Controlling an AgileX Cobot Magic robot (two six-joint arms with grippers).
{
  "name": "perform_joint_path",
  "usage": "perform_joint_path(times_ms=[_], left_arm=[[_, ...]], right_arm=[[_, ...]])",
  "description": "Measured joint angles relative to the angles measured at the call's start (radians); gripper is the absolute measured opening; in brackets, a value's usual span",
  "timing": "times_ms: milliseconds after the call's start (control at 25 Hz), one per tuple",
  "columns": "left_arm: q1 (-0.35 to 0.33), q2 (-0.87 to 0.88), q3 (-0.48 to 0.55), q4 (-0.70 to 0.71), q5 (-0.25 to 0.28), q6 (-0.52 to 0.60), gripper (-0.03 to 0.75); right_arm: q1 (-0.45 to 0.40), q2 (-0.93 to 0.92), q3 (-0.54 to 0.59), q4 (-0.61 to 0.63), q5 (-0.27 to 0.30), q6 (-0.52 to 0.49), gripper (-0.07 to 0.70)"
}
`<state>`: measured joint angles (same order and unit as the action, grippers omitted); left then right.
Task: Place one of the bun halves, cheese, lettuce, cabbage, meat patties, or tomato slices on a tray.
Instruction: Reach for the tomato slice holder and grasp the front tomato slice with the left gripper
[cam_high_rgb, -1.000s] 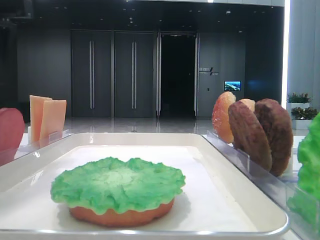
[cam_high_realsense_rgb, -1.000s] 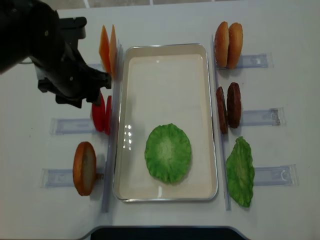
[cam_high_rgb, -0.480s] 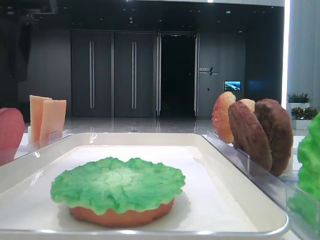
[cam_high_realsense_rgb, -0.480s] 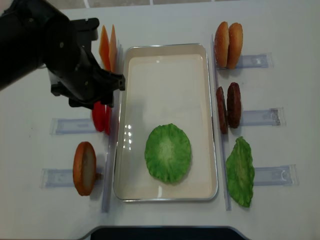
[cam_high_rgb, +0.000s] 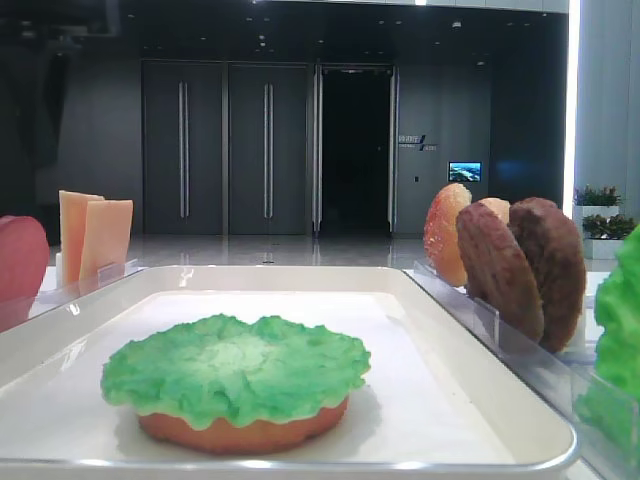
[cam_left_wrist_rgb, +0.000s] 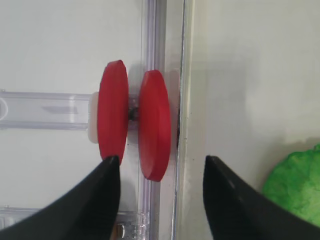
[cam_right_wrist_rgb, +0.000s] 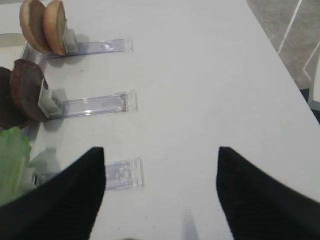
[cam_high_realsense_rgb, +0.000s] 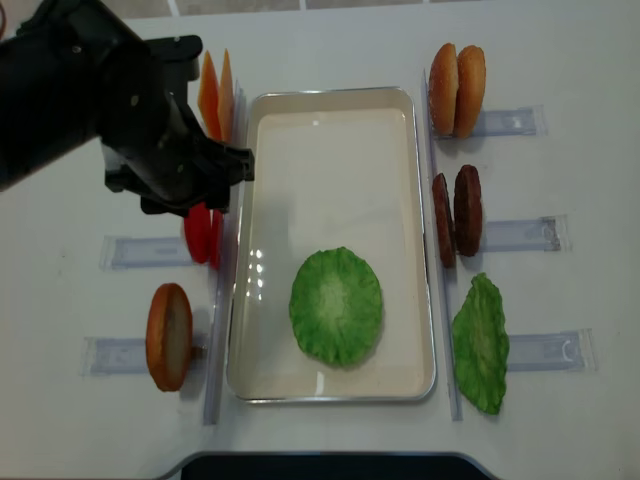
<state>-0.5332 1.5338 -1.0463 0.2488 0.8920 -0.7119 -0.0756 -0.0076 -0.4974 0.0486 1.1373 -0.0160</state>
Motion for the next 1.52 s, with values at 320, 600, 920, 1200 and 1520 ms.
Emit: perform_joint_path(times_ms=[320,600,920,1200,1520], left_arm=[[0.0,0.07,0.0,-0.003,-0.026,-0.001,0.408],[0.0,0.11,-0.002,0.0,-0.069,-0.003,0.408],[0.0,0.159,-0.017,0.031,-0.071,-0.003,0.407],[0.0,0.162,-0.02,0.059,-0.063,-0.003,0.245],[0.0,0.162,-0.02,0.085,-0.041,-0.003,0.06]], right_arm=[[0.0,0.0,0.0,0.0,0.0,0.0,0.481],[0.0,0.0,0.0,0.0,0.0,0.0,0.481],[0.0,0.0,0.0,0.0,0.0,0.0,0.481],[0.0,0.0,0.0,0.0,0.0,0.0,0.481],[0.0,0.0,0.0,0.0,0.0,0.0,0.481]])
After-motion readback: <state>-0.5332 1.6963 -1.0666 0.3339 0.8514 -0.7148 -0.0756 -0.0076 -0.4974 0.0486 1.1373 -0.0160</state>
